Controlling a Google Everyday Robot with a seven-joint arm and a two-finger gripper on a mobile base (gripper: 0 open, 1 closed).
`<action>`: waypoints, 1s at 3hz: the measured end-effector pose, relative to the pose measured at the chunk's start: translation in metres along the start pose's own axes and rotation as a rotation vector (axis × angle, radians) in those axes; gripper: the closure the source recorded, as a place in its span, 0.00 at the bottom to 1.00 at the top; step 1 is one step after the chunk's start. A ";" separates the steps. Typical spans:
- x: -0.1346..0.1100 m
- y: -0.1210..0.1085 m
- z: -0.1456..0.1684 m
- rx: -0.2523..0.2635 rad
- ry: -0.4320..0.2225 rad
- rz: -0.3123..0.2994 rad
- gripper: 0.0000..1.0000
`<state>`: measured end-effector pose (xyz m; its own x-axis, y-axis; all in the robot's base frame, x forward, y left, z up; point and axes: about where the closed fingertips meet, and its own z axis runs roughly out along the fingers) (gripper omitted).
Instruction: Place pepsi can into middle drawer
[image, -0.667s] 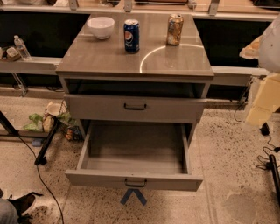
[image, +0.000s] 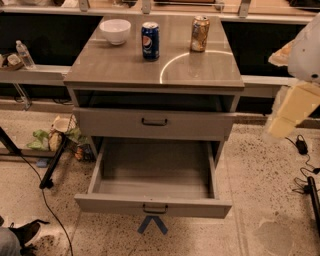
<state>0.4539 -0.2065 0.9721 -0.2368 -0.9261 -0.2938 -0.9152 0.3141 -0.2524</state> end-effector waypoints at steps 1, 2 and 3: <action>-0.026 -0.020 0.030 0.019 -0.161 0.095 0.00; -0.067 -0.054 0.060 0.050 -0.325 0.148 0.00; -0.105 -0.081 0.078 0.093 -0.415 0.180 0.00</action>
Offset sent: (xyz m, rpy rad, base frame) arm 0.1559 0.0970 -0.0253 0.5482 -0.2219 -0.0923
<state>0.5778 -0.1184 0.9518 -0.2215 -0.6987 -0.6803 -0.8338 0.4974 -0.2394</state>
